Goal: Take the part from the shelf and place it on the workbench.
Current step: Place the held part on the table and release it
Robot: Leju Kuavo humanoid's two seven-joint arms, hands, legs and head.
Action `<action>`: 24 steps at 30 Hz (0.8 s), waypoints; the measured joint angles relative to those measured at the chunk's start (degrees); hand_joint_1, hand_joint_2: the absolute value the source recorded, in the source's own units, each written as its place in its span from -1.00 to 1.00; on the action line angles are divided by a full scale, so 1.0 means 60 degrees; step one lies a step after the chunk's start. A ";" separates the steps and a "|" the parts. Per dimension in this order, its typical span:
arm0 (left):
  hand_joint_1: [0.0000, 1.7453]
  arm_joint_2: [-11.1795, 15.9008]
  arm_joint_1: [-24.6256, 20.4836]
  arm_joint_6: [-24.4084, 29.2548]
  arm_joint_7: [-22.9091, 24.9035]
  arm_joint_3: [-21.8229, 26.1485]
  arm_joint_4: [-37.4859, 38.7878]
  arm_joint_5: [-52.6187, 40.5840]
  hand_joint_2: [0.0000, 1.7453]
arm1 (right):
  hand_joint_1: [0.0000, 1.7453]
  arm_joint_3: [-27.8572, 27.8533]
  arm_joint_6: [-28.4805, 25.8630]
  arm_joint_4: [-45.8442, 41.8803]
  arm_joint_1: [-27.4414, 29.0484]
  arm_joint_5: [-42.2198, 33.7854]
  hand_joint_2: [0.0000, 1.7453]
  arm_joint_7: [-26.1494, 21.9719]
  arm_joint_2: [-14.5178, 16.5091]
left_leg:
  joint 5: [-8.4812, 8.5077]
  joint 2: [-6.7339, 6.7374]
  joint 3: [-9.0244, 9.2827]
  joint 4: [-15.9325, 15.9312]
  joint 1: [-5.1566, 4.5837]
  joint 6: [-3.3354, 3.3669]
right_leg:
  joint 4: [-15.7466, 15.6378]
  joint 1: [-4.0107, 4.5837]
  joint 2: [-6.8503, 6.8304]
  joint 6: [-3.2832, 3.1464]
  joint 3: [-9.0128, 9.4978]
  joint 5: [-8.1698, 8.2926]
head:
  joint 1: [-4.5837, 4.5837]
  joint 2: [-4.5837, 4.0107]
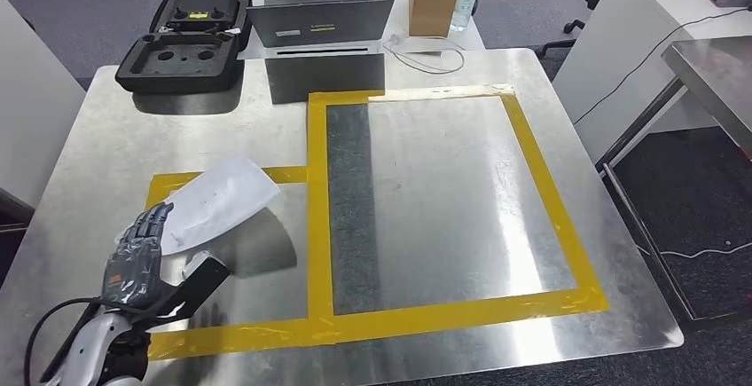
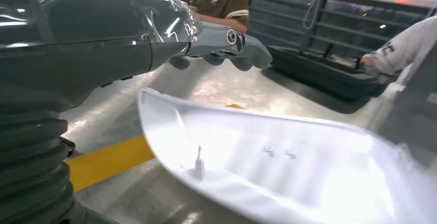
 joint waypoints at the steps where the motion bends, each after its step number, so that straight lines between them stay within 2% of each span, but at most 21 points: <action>1: -1.00 0.0018 -0.0009 0.0173 -0.0108 -0.0058 0.0005 -0.0061 -0.50 | -1.00 0.0010 0.0005 0.0000 0.0000 0.0000 -1.00 0.0001 0.0006 | 0.0000 0.0002 0.0002 0.0000 0.0000 0.0000 | 0.0001 0.0000 0.0000 0.0000 0.0002 0.0000 | 0.0000 0.0000; 2: -1.00 0.0029 -0.0011 0.0428 -0.0230 -0.0108 0.0008 -0.0120 -1.00 | -1.00 0.0015 0.0010 0.0000 -0.0001 0.0000 -1.00 0.0002 0.0011 | 0.0000 0.0007 0.0003 0.0000 0.0001 0.0000 | 0.0001 0.0000 -0.0001 0.0000 0.0003 0.0000 | 0.0000 -0.0001; 5: -1.00 0.0014 0.0062 0.1620 -0.0790 -0.0187 0.0005 -0.0243 -1.00 | -1.00 0.0094 0.0021 0.0000 -0.0001 0.0000 -1.00 0.0002 0.0036 | 0.0000 0.0030 0.0011 -0.0001 0.0002 0.0000 | 0.0002 0.0000 0.0000 0.0000 0.0009 0.0000 | -0.0001 -0.0001; 8: -1.00 -0.0262 0.0502 0.2377 -0.2335 0.0077 -0.0076 0.0005 -1.00 | -1.00 0.0167 0.0016 0.0000 0.0008 -0.0001 -1.00 0.0002 0.0070 | -0.0002 0.0075 0.0030 -0.0002 0.0001 -0.0001 | 0.0003 -0.0001 0.0017 -0.0001 0.0019 -0.0002 | -0.0010 0.0000; 12: -1.00 -0.1093 0.1214 0.2483 -0.5473 0.0874 -0.0343 0.1300 -1.00 | -1.00 0.0172 -0.0039 0.0000 0.0037 0.0000 -1.00 0.0000 0.0099 | -0.0004 0.0103 0.0038 -0.0003 -0.0001 0.0002 | 0.0002 -0.0005 0.0035 -0.0002 0.0022 -0.0003 | 0.0000 0.0000; 16: -1.00 -0.2233 0.1938 0.2522 -0.9263 0.1654 -0.0838 0.4133 -1.00 | -1.00 0.0170 -0.0098 0.0000 0.0090 -0.0002 -1.00 -0.0031 0.0105 | -0.0009 0.0124 0.0046 -0.0004 -0.0007 0.0010 | 0.0001 -0.0011 0.0048 -0.0001 0.0033 -0.0002 | 0.0000 -0.0001; 18: -1.00 -0.2806 0.2318 0.2541 -1.1096 0.1846 -0.1180 0.4957 -1.00 | -1.00 0.0167 -0.0128 0.0000 0.0104 -0.0003 -1.00 -0.0078 0.0105 | -0.0014 0.0130 0.0052 -0.0004 -0.0012 0.0020 | 0.0000 -0.0014 0.0050 0.0000 0.0038 -0.0001 | -0.0004 -0.0001; 19: -1.00 -0.3110 0.2495 0.2548 -1.1741 0.1904 -0.1361 0.5054 -1.00 | -1.00 0.0165 -0.0142 0.0000 0.0106 -0.0002 -1.00 -0.0098 0.0105 | -0.0017 0.0131 0.0055 -0.0004 -0.0015 0.0025 | 0.0000 -0.0016 0.0049 0.0001 0.0041 -0.0001 | -0.0003 -0.0001; 21: -1.00 -0.3703 0.2787 0.2550 -1.2311 0.1980 -0.1712 0.4862 -1.00 | -1.00 0.0162 -0.0161 0.0000 0.0100 -0.0001 -1.00 -0.0122 0.0105 | -0.0020 0.0128 0.0058 -0.0004 -0.0018 0.0030 | -0.0001 -0.0018 0.0048 0.0001 0.0049 -0.0001 | 0.0005 -0.0001; 24: -1.00 -0.4439 0.3059 0.2550 -1.2342 0.2105 -0.2105 0.4383 -1.00 | -1.00 0.0158 -0.0178 0.0000 0.0093 -0.0001 -1.00 -0.0135 0.0104 | -0.0022 0.0129 0.0056 -0.0004 -0.0022 0.0034 | -0.0002 -0.0022 0.0047 0.0003 0.0059 -0.0001 | 0.0007 -0.0001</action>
